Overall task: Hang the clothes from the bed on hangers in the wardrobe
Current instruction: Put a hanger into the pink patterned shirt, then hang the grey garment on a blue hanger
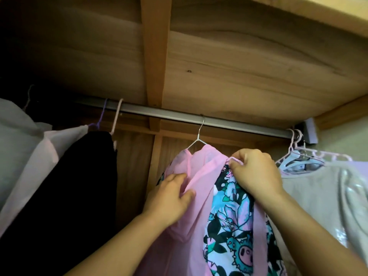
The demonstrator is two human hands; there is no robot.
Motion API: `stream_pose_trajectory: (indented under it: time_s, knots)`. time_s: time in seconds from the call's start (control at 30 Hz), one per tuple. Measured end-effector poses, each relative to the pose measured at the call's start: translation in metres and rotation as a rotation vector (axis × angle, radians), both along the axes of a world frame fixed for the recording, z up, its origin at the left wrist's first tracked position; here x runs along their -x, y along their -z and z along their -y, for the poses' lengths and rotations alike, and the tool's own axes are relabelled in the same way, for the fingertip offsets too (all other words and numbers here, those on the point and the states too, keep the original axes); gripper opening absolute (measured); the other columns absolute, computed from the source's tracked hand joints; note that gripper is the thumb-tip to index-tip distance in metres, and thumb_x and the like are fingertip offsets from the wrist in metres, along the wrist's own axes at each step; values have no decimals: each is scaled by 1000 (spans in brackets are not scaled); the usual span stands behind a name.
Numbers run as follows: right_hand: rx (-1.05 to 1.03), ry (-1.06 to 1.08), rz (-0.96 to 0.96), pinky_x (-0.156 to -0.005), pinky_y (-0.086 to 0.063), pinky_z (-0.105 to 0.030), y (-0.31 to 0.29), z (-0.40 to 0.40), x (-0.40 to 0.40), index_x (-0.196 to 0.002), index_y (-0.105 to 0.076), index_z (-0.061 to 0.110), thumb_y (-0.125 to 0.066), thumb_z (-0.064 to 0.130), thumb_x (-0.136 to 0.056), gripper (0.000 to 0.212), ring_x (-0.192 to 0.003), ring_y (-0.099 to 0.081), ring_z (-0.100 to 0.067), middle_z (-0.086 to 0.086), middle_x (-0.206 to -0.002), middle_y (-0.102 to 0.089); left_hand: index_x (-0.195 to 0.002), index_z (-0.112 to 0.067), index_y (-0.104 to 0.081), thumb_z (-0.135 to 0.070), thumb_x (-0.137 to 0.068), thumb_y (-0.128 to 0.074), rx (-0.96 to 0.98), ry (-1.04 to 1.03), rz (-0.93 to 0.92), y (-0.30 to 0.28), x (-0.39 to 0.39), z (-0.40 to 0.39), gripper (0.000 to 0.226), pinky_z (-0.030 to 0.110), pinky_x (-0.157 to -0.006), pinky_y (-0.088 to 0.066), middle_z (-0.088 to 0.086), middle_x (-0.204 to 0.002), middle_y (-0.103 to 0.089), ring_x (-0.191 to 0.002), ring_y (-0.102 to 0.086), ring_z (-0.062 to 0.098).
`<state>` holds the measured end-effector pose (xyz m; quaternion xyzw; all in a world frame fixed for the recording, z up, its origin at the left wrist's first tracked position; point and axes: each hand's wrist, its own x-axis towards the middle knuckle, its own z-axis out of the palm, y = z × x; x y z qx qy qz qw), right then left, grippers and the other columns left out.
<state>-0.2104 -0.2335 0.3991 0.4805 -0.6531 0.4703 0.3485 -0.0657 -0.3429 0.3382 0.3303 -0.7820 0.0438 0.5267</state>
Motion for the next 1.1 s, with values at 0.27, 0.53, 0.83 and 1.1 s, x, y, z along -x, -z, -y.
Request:
stream_pose_trajectory:
  time_s: [0.27, 0.53, 0.83, 1.1]
  knots:
    - [184, -86, -192, -96, -34, -34, 50, -22, 5, -131, -48, 15, -63, 38, -82, 56, -115, -44, -26, -7, -122, -49, -133, -23, -48, -55, -83, -40, 176, 122, -87, 33, 9, -10, 60, 40, -106, -36, -6, -136, -48, -124, -47, 17]
    - [348, -346, -334, -88, -36, -30, 145, -51, -30, -105, -63, 8, -55, 31, -81, 34, -98, -52, -25, -9, -104, -59, -123, -23, -59, -41, -88, -54, 130, 55, -173, 133, -27, -60, 39, 9, -87, -38, -11, -125, -54, -111, -49, 1]
    - [103, -839, -44, -83, -41, -22, 306, -91, -79, -95, -67, 11, -57, 31, -82, 26, -86, -56, -15, 2, -89, -61, -117, -28, -62, -60, -82, -36, -248, -203, -36, 274, -108, -189, 54, 17, -74, -46, -16, -111, -61, -99, -56, -1]
    - [-254, -1363, 29, -69, -46, -25, 418, -184, -164, -97, -68, 11, -54, 32, -84, 29, -75, -59, -15, 5, -79, -62, -115, -35, -56, -55, -83, -35, -682, -720, 53, 391, -173, -381, 43, 27, -76, -45, -11, -102, -63, -93, -60, 12]
